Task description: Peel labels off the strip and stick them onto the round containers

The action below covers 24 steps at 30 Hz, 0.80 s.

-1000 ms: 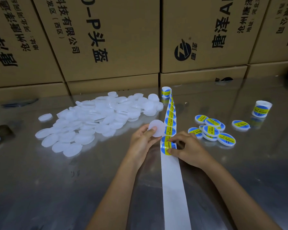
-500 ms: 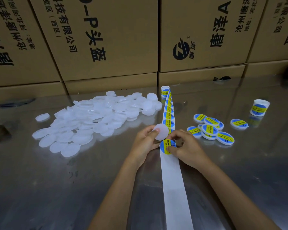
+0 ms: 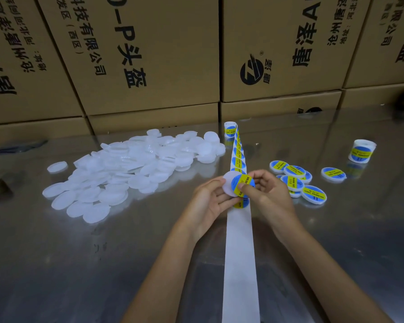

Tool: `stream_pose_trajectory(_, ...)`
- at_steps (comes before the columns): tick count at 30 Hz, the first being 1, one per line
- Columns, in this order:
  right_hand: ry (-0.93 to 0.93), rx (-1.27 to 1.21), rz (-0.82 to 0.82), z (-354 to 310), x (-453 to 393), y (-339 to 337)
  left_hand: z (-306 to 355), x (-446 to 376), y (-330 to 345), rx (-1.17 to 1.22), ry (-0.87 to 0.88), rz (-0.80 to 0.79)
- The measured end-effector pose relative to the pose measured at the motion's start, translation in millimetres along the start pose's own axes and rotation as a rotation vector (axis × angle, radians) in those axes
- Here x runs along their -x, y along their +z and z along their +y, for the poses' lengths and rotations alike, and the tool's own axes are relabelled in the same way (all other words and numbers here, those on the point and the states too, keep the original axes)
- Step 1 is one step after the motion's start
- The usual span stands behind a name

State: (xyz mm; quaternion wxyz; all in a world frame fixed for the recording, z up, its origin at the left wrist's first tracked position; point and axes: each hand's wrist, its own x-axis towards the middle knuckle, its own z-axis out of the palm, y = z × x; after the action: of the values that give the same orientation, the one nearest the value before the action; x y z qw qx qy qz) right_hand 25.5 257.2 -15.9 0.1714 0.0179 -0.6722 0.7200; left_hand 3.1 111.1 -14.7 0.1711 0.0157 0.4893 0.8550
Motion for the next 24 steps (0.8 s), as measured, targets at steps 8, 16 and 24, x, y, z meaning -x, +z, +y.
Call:
stream_pose_trajectory(8, -0.053, 0.078, 0.026, -1.3, -0.1, 0.0, 1.0, 4.5, 6.7, 0.009, -0.027, -0.009)
stream_pose_trajectory(16, -0.132, 0.182, 0.023, 1.4, 1.1, 0.9, 0.4, 7.8, 11.6, -0.040, -0.016, -0.022)
stream_pose_trajectory(24, -0.169, 0.253, 0.030, 7.3, 0.1, -0.5, 1.0, 11.1, 14.2, -0.054, -0.011, -0.051)
